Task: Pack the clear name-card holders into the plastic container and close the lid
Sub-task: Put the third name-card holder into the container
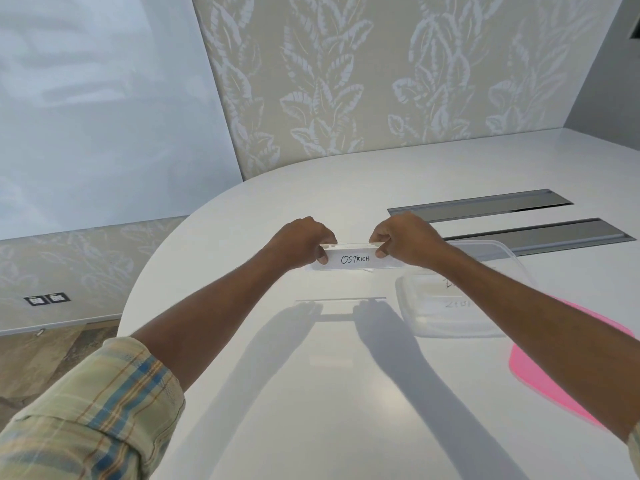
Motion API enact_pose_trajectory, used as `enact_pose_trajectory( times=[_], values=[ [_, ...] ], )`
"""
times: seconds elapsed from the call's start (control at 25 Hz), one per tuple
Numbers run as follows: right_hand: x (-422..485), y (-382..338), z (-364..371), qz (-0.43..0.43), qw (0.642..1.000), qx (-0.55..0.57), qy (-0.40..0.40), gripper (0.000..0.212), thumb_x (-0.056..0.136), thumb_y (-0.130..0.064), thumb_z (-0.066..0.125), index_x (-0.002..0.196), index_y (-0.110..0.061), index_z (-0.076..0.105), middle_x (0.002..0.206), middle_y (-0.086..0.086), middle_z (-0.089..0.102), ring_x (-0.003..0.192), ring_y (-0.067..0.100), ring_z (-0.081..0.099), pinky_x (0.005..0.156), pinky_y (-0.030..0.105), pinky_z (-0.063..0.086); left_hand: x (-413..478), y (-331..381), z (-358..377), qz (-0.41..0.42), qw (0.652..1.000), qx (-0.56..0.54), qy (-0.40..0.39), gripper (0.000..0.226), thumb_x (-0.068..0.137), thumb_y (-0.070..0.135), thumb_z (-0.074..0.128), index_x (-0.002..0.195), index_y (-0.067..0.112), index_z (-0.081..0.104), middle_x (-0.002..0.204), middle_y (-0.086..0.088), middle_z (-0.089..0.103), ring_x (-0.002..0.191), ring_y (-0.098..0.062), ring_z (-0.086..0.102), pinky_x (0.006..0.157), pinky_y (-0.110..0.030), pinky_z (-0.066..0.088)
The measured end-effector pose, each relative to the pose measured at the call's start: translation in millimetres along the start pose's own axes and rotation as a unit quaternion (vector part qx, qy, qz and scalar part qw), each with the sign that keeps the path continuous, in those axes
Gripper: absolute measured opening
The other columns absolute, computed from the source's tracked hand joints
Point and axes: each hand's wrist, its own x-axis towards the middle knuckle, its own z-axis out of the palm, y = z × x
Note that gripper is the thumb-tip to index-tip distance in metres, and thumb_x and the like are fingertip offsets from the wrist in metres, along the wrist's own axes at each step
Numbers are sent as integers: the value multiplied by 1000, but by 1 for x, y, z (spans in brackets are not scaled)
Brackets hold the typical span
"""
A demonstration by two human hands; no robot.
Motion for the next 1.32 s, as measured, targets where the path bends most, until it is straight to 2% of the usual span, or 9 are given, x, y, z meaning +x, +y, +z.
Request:
enact_pose_trajectory(
  times=[0.16, 0.36, 0.44, 0.52, 0.6, 0.8, 0.96, 1.16, 1.32],
  values=[
    [-13, 39, -24, 25, 1000, 17, 1, 26, 80, -15, 84, 104, -26, 80, 100, -9, 79, 101, 15, 69, 86, 38, 58, 21, 38, -2, 17, 1000, -3, 8, 51, 82, -1, 65, 126, 22, 76, 107, -1, 82, 108, -25, 71, 89, -43, 59],
    [-25, 90, -43, 49, 998, 28, 4, 29, 80, -11, 84, 105, -25, 81, 102, -10, 81, 93, 10, 71, 76, 30, 56, 52, 83, 6, 38, 999, 0, 10, 51, 83, 0, 66, 128, 22, 75, 111, -2, 81, 109, -26, 70, 87, -40, 58],
    [-31, 110, -50, 62, 998, 28, 3, 29, 80, -10, 84, 104, -25, 81, 101, -10, 80, 81, 6, 68, 64, 27, 55, 66, 101, 12, 45, 999, 3, 9, 51, 84, 1, 66, 129, 23, 74, 113, -2, 81, 111, -26, 70, 88, -40, 58],
    [-37, 129, -54, 69, 997, 36, 0, 28, 81, -6, 82, 101, -25, 81, 97, -10, 80, 77, 10, 70, 57, 34, 60, 78, 117, 19, 52, 999, 0, 6, 49, 85, 3, 68, 129, 24, 75, 114, -1, 80, 112, -27, 69, 87, -40, 57],
    [-44, 149, -56, 68, 996, 48, -6, 27, 81, -2, 81, 98, -23, 82, 92, -8, 80, 79, 16, 73, 64, 42, 64, 90, 132, 28, 58, 998, -3, 8, 47, 87, 6, 71, 130, 24, 74, 117, -1, 79, 113, -26, 68, 85, -36, 55],
    [-53, 192, -52, 66, 996, 57, -3, 28, 79, -1, 82, 101, -19, 82, 96, -3, 81, 94, 18, 74, 81, 40, 62, 117, 161, 49, 64, 998, 3, 9, 43, 89, 16, 76, 131, 27, 73, 120, -3, 75, 114, -29, 66, 79, -31, 46],
    [-50, 215, -43, 69, 996, 62, -11, 28, 79, -1, 85, 104, -15, 82, 100, 4, 81, 94, 20, 74, 79, 42, 63, 134, 171, 63, 66, 998, 7, 4, 44, 90, 19, 77, 134, 25, 71, 126, -2, 74, 122, -27, 63, 84, -33, 48],
    [-44, 230, -31, 63, 996, 46, -32, 26, 78, 1, 84, 100, -13, 82, 98, 7, 80, 93, 22, 74, 75, 28, 54, 150, 176, 85, 59, 998, 12, -15, 47, 88, 24, 80, 135, 25, 71, 128, -4, 72, 120, -28, 65, 82, -32, 45],
    [-40, 233, -18, 44, 997, 3, -62, 25, 80, 3, 80, 100, -12, 79, 100, 5, 80, 97, 22, 74, 86, 39, 60, 157, 175, 101, 61, 997, 26, -40, 46, 86, 25, 82, 130, 25, 72, 125, -4, 73, 117, -30, 66, 85, -36, 53]
  ],
)
